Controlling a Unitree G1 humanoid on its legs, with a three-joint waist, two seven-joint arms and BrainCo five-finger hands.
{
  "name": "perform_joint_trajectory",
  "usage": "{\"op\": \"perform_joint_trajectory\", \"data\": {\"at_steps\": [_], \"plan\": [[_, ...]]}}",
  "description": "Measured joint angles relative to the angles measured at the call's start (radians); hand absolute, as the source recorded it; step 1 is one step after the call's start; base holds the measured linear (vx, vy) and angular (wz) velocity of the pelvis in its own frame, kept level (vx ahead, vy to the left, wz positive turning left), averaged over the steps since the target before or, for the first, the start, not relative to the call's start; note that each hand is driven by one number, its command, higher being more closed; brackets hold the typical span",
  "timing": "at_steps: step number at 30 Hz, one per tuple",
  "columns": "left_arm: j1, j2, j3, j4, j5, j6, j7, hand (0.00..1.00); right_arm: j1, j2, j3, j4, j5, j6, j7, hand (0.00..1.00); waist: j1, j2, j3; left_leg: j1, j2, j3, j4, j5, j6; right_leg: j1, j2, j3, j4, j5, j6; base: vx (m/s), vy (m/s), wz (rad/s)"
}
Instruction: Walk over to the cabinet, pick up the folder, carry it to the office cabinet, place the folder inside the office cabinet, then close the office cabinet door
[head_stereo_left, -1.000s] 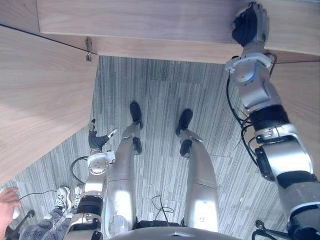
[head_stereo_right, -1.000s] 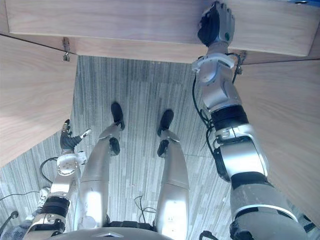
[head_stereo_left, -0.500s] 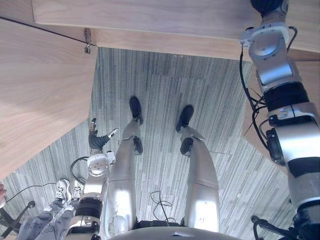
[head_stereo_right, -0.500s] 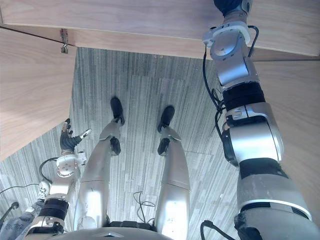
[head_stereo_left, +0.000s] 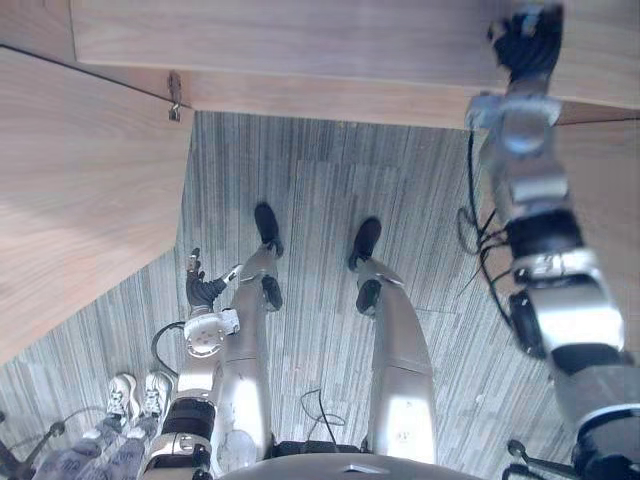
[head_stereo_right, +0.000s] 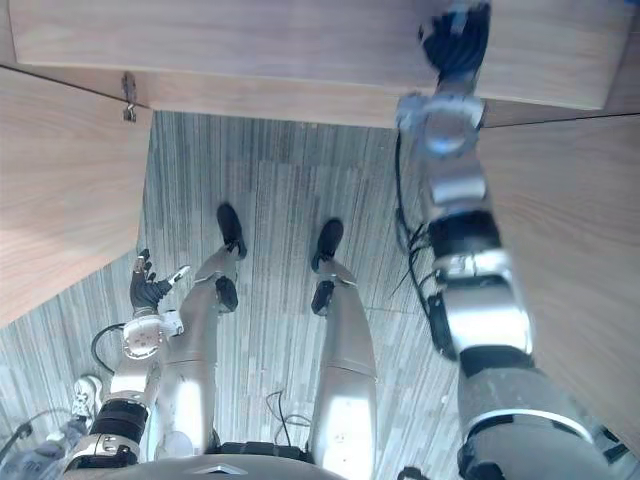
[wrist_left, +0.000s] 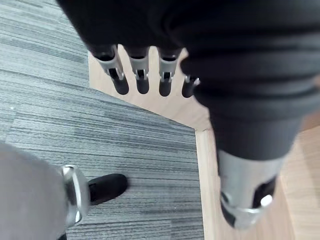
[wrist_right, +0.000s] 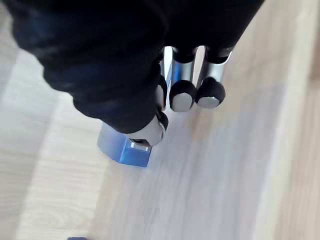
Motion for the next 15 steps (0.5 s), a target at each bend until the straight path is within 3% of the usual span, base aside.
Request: {"op": "perform_joint_trajectory", "data": {"at_steps": [5, 10, 12, 15], "plan": [[-0.001, 0.001, 0.005, 0.038, 0.005, 0.024, -0.008, 0.00, 0.309, 0.145, -0.065, -0.299, 0.027, -0.067, 0.009, 1.00, -0.012, -0.006, -0.003, 0.102, 0.013, 0.006, 0.036, -0.043, -0.008, 0.107, 0.011, 0.012, -0.002, -0.019, 0.008, -0.01, -0.044, -0.12], [0.018, 0.001, 0.037, 0.077, 0.024, 0.044, -0.029, 0.00, 0.605, 0.316, -0.025, -0.555, 0.018, -0.129, 0.052, 1.00, -0.016, -0.052, -0.031, 0.245, 0.034, 0.012, 0.044, -0.083, -0.014, 0.267, 0.034, 0.009, -0.055, -0.031, 0.006, 0.06, -0.037, -0.14], [0.046, 0.001, 0.037, 0.078, 0.029, 0.046, -0.036, 0.00, 0.695, 0.355, 0.016, -0.610, -0.036, -0.143, 0.082, 1.00, -0.020, -0.071, -0.046, 0.316, 0.039, 0.021, 0.038, -0.097, -0.015, 0.344, 0.044, 0.010, -0.086, -0.030, 0.011, 0.08, -0.016, -0.14], [0.093, 0.000, 0.035, 0.138, 0.051, 0.051, -0.052, 0.00, 0.850, 0.396, 0.078, -0.624, -0.157, -0.151, 0.131, 1.00, -0.023, -0.090, -0.123, 0.430, 0.035, 0.046, -0.015, -0.113, -0.026, 0.457, 0.054, 0.017, -0.171, -0.015, 0.020, 0.11, 0.000, -0.17]]}}
